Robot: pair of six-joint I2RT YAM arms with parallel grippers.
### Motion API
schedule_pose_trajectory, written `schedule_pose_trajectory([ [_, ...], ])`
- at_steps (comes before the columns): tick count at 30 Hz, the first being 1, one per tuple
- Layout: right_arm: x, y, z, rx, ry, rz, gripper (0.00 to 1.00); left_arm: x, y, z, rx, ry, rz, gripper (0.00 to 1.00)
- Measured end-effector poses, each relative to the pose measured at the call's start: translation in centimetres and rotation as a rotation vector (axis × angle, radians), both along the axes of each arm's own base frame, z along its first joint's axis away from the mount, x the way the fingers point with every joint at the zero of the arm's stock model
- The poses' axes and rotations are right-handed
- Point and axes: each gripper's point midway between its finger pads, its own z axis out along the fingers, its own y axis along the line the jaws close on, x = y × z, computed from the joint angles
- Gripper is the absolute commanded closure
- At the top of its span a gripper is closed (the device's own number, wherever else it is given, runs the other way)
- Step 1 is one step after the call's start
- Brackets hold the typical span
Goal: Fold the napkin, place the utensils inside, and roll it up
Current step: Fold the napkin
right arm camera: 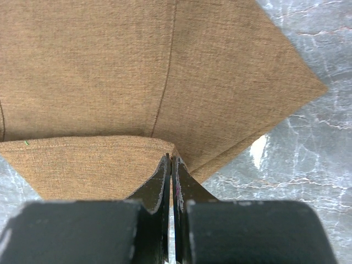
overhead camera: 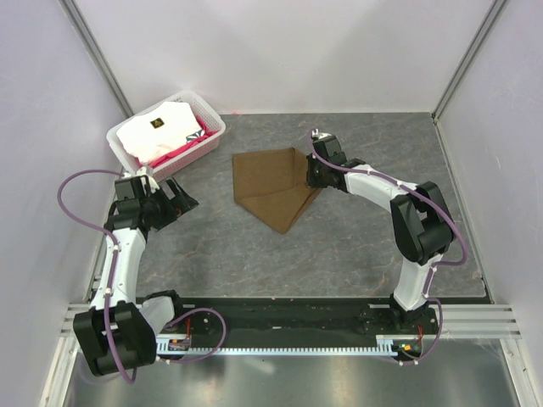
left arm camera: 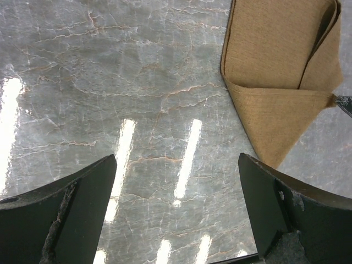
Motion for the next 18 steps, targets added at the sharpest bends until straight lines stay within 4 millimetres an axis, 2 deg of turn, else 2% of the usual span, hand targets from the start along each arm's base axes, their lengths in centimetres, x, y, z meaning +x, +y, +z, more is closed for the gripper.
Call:
schedule_pose_trajectory([
  [7,0.3,-1.2,-0.5,-0.009,0.003,-0.018,1.0,0.1,-0.2,0.1,-0.007,-0.007,-0.008,0.0],
  [18,1.0,-1.6,-0.9,-0.014,-0.009,-0.019,1.0,0.2,-0.2,0.3,-0.008,-0.015,-0.011,0.0],
])
